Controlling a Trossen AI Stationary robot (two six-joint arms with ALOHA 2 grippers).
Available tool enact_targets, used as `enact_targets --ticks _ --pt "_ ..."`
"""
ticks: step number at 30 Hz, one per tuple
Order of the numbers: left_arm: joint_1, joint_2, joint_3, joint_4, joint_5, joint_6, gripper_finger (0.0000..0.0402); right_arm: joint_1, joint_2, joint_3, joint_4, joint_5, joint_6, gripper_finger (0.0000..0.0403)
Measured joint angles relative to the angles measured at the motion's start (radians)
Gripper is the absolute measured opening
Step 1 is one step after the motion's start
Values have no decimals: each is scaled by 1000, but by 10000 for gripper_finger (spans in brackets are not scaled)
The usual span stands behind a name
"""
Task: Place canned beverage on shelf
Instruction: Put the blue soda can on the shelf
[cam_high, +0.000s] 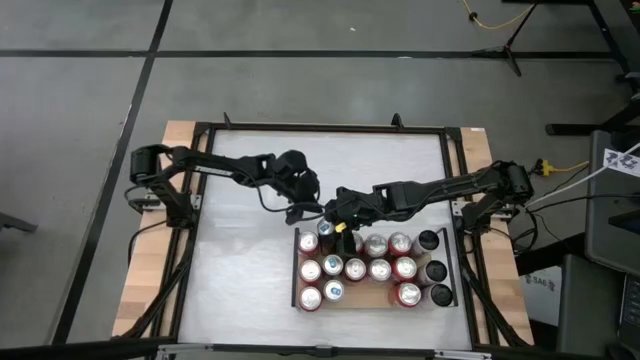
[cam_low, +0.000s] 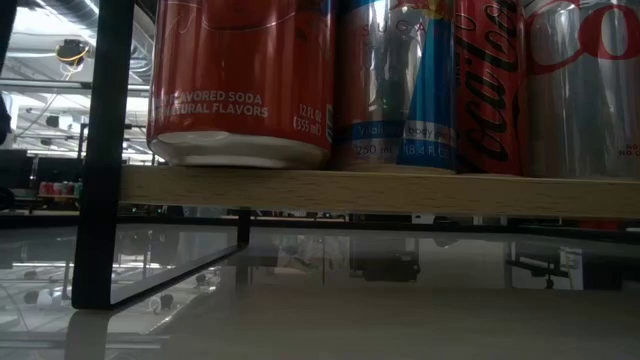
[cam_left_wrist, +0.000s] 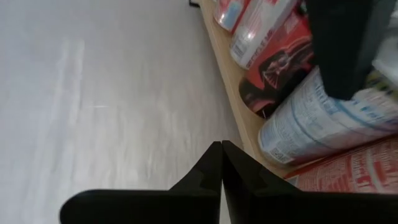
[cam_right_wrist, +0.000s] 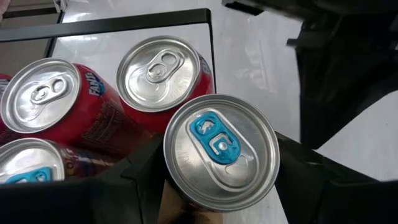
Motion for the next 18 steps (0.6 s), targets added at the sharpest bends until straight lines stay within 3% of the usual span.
enact_targets --ticks 7,13,18 --pt "0 26 -1 32 26 25 0 0 0 0 -4 0 0 230" --pt "-2 26 -1 105 170 26 0 0 2 0 -8 0 0 230" --pt "-10 26 -1 114 181 27 0 0 2 0 -9 0 0 230"
